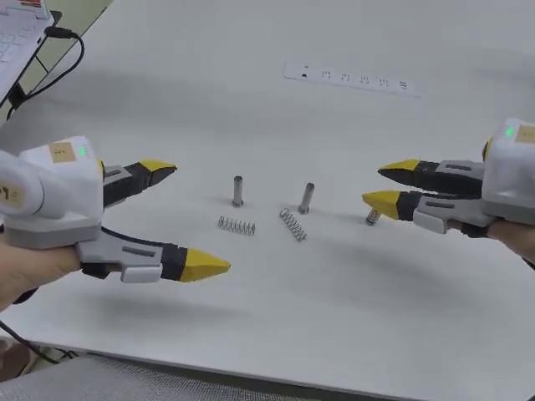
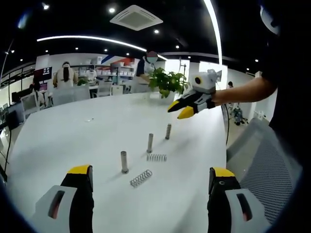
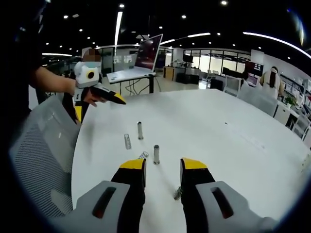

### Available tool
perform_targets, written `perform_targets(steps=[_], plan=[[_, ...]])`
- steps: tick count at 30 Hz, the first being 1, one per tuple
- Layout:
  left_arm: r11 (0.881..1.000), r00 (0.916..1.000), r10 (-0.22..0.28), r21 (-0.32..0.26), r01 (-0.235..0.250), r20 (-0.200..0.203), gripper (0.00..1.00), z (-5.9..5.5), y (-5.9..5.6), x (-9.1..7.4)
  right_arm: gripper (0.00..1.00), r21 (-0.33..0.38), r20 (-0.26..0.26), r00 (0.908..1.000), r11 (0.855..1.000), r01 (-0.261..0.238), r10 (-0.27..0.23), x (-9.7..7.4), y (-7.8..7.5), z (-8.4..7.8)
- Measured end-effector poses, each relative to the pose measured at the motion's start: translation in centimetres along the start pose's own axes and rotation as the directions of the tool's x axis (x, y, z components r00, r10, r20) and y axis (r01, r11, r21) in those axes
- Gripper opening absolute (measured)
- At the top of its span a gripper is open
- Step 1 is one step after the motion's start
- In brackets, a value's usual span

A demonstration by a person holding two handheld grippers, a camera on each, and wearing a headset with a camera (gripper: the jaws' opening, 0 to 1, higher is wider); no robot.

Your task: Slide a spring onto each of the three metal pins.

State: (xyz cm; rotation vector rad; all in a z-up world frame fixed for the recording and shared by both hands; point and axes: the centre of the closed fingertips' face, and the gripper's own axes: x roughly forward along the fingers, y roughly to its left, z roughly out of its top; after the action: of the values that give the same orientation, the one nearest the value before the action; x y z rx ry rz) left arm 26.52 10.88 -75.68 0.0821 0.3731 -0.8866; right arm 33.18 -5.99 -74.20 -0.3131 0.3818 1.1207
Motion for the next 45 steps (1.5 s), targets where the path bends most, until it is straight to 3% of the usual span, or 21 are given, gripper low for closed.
perform_targets(steps=[17, 24, 28, 38, 45], plan=[[1.000, 1.0000, 0.010, -0.009, -0.010, 0.000, 0.97, -0.2, 0.1, -0.3, 0.24, 0.027, 0.013, 0.9955, 0.995, -0.094, 0.094, 2.3, 5.0, 0.2], [1.000, 0.9999, 0.013, -0.011, -0.013, 0.003, 0.96, -0.2, 0.1, -0.3, 0.24, 0.061, 0.020, 0.9930, 0.991, -0.117, 0.116, 3.2, 6.2, 0.1], [1.000, 0.9999, 0.016, -0.012, -0.016, 0.000, 0.96, -0.2, 0.1, -0.4, 0.23, 0.069, -0.001, 0.9920, 0.990, -0.126, 0.126, 4.0, 6.8, -0.3], [1.000, 0.9998, 0.022, -0.017, -0.022, 0.001, 0.96, -0.3, 0.3, -0.6, 0.21, 0.084, -0.050, 0.9925, 0.991, -0.107, 0.111, 5.6, 6.9, -1.2], [1.000, 0.9997, 0.023, -0.014, -0.023, 0.006, 0.96, -0.1, 0.4, -0.6, 0.21, 0.102, -0.101, 0.9899, 0.991, -0.090, 0.100, 6.7, 6.0, -2.3]])
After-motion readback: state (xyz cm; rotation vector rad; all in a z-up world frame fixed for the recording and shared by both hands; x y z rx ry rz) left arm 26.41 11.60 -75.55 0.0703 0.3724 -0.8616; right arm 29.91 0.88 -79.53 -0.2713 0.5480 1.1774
